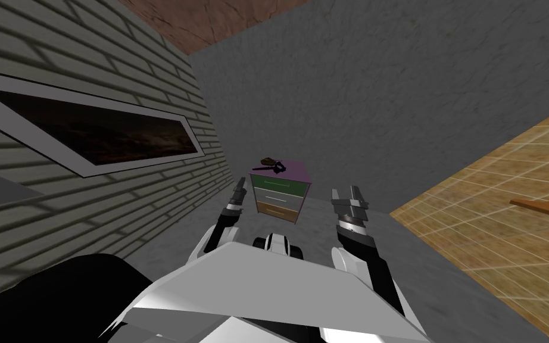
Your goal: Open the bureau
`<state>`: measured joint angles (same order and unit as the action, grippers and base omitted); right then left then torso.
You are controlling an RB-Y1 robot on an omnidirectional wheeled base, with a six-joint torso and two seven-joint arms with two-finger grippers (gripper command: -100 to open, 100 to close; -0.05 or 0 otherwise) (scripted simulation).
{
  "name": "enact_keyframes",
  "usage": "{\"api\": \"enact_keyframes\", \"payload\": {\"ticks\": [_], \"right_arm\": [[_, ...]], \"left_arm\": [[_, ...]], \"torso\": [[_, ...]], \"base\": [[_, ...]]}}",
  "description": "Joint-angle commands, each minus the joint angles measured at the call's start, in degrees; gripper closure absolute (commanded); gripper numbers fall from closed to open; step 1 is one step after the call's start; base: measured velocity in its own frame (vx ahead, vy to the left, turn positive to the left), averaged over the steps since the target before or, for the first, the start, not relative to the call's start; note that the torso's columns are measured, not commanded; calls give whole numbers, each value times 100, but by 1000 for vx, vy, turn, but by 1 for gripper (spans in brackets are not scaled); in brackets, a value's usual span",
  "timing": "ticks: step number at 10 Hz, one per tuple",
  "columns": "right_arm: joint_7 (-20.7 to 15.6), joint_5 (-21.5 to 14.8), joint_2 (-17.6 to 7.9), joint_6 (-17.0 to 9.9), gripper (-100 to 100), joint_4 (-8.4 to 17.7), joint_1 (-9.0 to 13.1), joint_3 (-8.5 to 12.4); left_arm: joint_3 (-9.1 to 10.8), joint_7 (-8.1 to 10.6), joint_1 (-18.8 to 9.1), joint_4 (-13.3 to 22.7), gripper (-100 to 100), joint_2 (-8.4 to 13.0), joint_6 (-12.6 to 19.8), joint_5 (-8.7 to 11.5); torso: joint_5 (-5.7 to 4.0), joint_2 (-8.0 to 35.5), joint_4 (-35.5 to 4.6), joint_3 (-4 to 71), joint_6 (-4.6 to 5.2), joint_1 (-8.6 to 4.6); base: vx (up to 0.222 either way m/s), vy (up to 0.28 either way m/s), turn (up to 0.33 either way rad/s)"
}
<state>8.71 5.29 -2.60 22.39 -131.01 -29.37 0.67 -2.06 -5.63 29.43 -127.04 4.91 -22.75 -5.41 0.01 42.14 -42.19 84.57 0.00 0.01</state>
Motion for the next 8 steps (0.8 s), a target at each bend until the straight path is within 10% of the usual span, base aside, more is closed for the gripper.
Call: {"api": "enact_keyframes", "payload": {"ticks": [1,8], "right_arm": [[0,0,0,0,0,0,0,0],[0,0,0,0,0,0,0,0]], "left_arm": [[0,-20,-88,288,-100,187,-82,-14],[1,-80,-354,1143,-100,321,-301,-55]], "torso": [[-1,8,-6,2,0,-4],[-1,14,-9,1,0,-3]], "base": [[47,-5,-15],[54,-3,-17]]}}
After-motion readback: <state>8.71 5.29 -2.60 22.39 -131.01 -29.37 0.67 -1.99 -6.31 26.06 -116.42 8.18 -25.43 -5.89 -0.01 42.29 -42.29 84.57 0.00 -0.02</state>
